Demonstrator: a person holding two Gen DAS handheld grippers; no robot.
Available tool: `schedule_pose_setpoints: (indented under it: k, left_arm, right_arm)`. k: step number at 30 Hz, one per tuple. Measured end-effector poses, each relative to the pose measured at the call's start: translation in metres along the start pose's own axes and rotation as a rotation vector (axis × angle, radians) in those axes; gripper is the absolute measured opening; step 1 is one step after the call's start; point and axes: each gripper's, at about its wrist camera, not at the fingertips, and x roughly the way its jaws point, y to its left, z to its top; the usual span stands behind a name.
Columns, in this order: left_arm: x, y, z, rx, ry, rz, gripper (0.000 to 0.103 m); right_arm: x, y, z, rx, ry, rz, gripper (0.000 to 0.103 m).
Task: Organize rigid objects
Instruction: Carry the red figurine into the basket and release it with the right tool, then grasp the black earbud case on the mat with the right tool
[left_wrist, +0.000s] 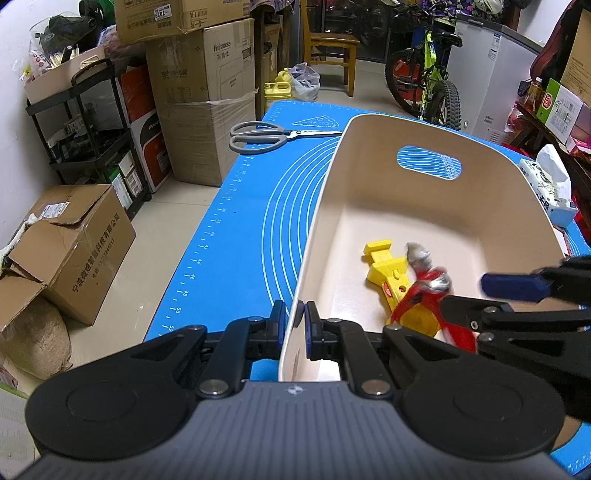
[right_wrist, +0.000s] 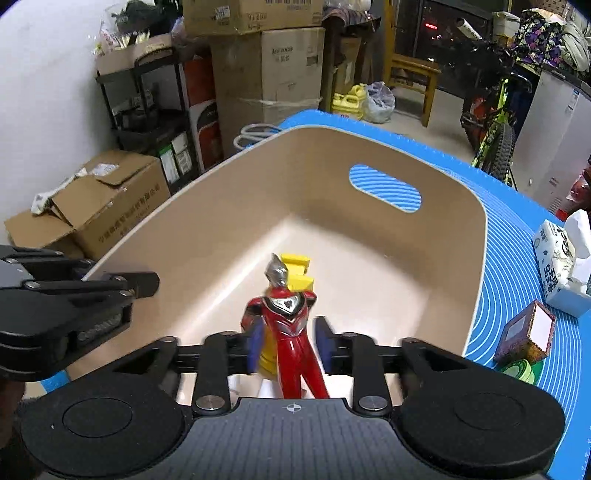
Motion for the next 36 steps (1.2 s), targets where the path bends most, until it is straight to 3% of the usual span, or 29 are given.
schedule_pose_setpoints:
  k: [7, 14, 19, 24, 36]
  left_arm:
    - [0.0, 0.0, 0.0, 0.001, 0.0, 0.0, 0.012]
    - [0.0, -0.002, 0.0, 0.005, -0.001, 0.003, 0.013]
    - [0.0, -0.001, 0.0, 0.006, -0.001, 0.0, 0.013]
    - [0.0, -0.001, 0.0, 0.005, -0.001, 0.002, 0.013]
    - [0.0, -0.002, 0.0, 0.004, -0.001, 0.004, 0.013]
  right_arm:
    - [-0.031, -0.018, 0.004, 0.047, -0.094, -0.006, 0.073]
    - [-0.058, -0.056, 0.003, 0.096, -0.196, -0.068, 0.077]
    - [-0.066, -0.095, -0.002, 0.167, -0.209, -0.117, 0.079]
    - [-0.056, -0.128, -0.016, 0.219, -0.172, -0.181, 0.079]
    - [0.001, -0.171, -0.06, 0.28, 0.069, -0.233, 0.08]
